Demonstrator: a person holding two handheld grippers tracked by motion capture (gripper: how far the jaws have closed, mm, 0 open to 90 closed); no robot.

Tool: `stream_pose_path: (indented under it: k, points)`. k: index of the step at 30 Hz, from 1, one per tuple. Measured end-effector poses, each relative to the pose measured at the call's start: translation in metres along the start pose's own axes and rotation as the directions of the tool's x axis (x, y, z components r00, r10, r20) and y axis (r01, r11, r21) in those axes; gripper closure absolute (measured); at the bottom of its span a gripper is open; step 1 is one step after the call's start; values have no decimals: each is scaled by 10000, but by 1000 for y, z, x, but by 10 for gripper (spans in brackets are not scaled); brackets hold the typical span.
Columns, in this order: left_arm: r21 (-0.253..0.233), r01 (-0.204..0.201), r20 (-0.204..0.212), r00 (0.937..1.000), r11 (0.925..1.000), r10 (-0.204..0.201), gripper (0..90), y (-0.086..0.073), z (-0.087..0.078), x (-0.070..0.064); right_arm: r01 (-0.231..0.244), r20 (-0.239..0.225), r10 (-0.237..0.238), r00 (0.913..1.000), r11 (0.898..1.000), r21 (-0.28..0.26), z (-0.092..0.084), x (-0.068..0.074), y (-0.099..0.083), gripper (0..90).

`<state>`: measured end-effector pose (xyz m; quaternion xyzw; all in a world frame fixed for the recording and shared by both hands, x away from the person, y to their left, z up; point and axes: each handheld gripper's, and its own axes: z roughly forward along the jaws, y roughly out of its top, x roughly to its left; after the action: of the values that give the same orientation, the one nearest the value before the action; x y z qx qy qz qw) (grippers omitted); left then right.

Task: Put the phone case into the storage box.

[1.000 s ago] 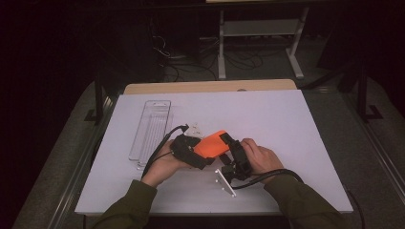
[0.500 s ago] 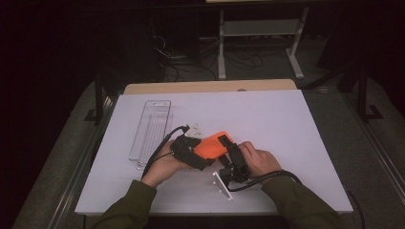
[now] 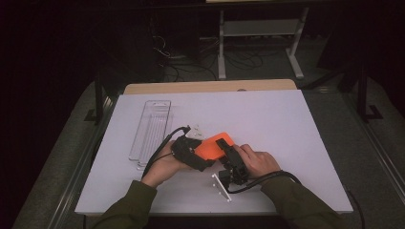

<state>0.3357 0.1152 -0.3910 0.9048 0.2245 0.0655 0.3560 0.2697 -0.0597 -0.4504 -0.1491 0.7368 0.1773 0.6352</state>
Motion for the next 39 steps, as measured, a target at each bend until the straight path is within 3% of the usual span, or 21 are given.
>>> stream_pose_path:
  k: [25, 39]
  points:
    - [70, -54, -75, 10000, 10000, 55, 156, 0, 1, 0, 54, -120, -53, 9999, 10000, 37, -3, 2, 0, 552]
    - [73, -24, -104, 9999, 10000, 25, 156, 0, 1, 0, 117, -265, -118, 9996, 9999, -20, -4, 2, 2, 615]
